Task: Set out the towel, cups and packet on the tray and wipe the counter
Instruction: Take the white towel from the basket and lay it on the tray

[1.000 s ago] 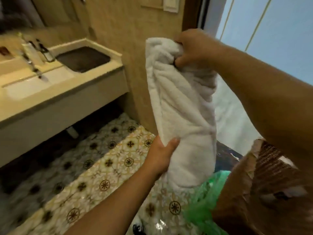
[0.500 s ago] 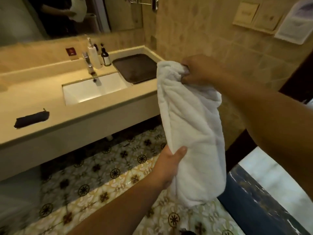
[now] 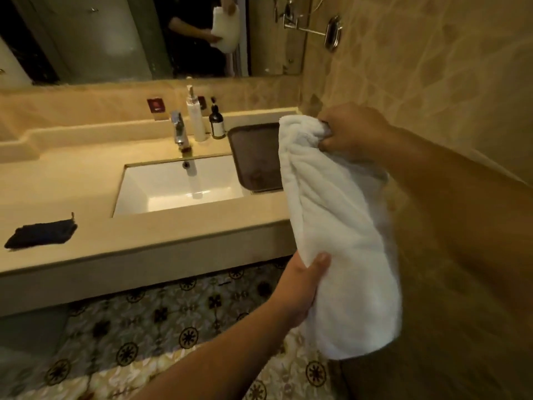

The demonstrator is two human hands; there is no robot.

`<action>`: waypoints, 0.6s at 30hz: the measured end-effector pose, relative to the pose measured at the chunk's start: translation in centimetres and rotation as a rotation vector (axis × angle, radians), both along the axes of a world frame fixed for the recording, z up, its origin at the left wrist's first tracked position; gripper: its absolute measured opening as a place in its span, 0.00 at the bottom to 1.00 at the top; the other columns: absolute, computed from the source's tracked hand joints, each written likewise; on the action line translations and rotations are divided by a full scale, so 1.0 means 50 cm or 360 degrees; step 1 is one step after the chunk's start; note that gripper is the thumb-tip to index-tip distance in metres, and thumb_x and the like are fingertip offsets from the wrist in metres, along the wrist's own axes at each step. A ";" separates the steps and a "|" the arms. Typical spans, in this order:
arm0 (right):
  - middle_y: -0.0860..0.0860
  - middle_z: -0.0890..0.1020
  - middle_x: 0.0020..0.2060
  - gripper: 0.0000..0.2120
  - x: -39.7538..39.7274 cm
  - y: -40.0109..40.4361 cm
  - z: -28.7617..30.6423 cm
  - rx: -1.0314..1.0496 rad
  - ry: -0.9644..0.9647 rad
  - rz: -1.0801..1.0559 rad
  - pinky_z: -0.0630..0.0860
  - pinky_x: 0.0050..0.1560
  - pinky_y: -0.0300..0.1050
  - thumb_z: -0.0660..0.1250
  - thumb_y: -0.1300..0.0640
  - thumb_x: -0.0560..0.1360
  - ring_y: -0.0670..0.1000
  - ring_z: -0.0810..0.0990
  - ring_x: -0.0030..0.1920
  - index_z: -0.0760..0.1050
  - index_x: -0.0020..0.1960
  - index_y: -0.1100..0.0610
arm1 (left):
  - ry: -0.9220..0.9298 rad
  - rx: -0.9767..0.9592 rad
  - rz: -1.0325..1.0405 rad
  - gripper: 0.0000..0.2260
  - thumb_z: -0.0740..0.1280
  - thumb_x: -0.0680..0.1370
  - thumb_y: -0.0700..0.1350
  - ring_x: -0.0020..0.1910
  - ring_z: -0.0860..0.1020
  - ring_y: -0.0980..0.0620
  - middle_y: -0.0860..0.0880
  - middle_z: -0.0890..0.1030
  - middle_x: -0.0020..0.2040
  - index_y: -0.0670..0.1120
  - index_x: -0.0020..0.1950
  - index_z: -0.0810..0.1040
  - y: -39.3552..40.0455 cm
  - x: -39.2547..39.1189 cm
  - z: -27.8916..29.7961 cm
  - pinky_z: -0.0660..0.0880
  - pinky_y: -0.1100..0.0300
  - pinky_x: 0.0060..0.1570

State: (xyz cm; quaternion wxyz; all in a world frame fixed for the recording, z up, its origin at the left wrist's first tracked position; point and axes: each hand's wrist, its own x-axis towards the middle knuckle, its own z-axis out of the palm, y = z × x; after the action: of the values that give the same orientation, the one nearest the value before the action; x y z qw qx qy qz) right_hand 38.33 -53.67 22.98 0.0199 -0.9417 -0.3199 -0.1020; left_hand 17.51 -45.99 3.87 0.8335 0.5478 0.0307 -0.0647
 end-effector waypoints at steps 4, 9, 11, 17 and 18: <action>0.53 0.77 0.42 0.12 0.150 0.062 -0.007 -0.0019 0.0006 0.0037 0.66 0.36 0.47 0.71 0.49 0.72 0.55 0.72 0.40 0.67 0.42 0.49 | 0.0044 0.0184 0.0137 0.18 0.67 0.79 0.55 0.59 0.80 0.49 0.48 0.82 0.60 0.50 0.67 0.74 0.041 0.148 -0.005 0.77 0.49 0.58; 0.56 0.81 0.49 0.12 0.368 0.164 -0.046 -0.0100 -0.0106 0.0052 0.73 0.41 0.49 0.70 0.50 0.75 0.56 0.74 0.43 0.76 0.54 0.54 | 0.0027 0.0297 0.0285 0.19 0.66 0.78 0.58 0.60 0.79 0.53 0.53 0.81 0.61 0.54 0.67 0.73 0.118 0.370 -0.042 0.75 0.49 0.61; 0.55 0.81 0.49 0.10 0.449 0.206 -0.064 -0.0164 -0.0160 0.0026 0.73 0.41 0.48 0.68 0.50 0.77 0.55 0.75 0.41 0.75 0.55 0.54 | 0.0019 0.0208 0.0330 0.17 0.67 0.78 0.56 0.59 0.80 0.55 0.54 0.82 0.60 0.55 0.66 0.73 0.147 0.458 -0.057 0.76 0.52 0.60; 0.55 0.82 0.50 0.09 0.693 0.315 -0.121 -0.0366 -0.0153 0.0002 0.80 0.48 0.54 0.65 0.52 0.80 0.57 0.80 0.45 0.74 0.59 0.54 | 0.0168 -0.0147 0.0217 0.15 0.64 0.81 0.50 0.59 0.80 0.48 0.49 0.82 0.60 0.51 0.67 0.74 0.221 0.708 -0.091 0.77 0.51 0.58; 0.55 0.82 0.51 0.10 0.730 0.328 -0.129 -0.0402 -0.0141 0.0003 0.80 0.48 0.54 0.65 0.52 0.80 0.56 0.80 0.45 0.73 0.59 0.54 | 0.0206 -0.0201 0.0199 0.16 0.64 0.81 0.50 0.61 0.79 0.47 0.48 0.82 0.62 0.50 0.68 0.73 0.230 0.742 -0.097 0.76 0.48 0.61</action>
State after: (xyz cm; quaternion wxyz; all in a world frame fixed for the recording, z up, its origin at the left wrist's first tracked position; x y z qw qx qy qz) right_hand 74.84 -37.27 16.51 -0.1128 -0.9311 -0.3315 -0.1023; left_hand 54.60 -34.51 -1.00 0.8650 0.4860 0.1145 -0.0494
